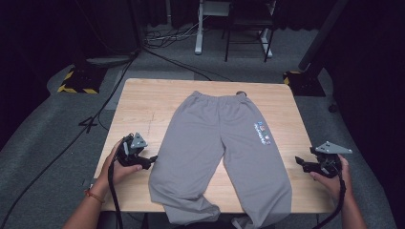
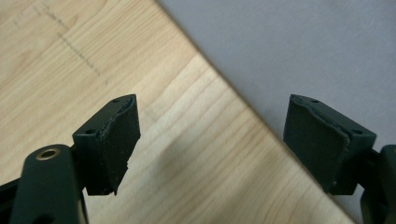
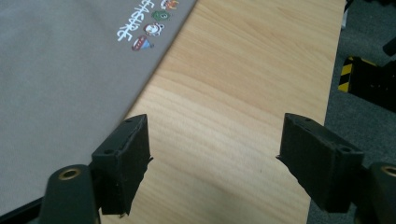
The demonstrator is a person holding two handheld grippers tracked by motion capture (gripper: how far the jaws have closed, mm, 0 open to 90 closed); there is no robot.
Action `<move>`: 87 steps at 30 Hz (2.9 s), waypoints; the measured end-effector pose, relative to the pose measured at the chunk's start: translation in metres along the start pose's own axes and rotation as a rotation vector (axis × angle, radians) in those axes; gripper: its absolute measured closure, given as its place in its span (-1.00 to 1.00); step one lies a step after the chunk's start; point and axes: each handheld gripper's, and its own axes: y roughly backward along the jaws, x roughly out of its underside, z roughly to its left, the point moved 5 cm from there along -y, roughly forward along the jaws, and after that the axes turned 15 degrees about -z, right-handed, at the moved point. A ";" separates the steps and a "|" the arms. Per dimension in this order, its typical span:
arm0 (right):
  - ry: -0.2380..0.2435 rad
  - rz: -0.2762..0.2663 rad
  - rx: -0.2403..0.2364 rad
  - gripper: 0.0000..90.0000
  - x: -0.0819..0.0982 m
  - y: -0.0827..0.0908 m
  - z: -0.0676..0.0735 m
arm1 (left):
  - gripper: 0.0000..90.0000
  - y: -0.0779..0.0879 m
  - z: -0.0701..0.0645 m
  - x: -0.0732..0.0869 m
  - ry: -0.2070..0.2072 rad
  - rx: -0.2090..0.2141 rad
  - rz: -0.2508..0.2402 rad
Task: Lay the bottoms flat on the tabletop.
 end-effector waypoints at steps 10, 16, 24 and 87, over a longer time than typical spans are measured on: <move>-0.041 0.006 -0.019 -0.45 0.020 0.004 0.007 | -0.61 0.008 -0.034 0.004 0.029 0.068 -0.045; -0.053 0.007 -0.046 -0.46 0.024 -0.001 0.016 | -0.61 0.011 -0.070 0.002 0.002 0.121 -0.064; -0.027 0.024 -0.088 -0.44 0.023 -0.005 0.031 | -0.52 0.026 -0.145 -0.011 -0.090 0.277 -0.130; -0.030 0.026 -0.145 -0.42 0.022 -0.014 0.042 | -0.54 0.008 -0.164 -0.052 -0.137 0.448 -0.128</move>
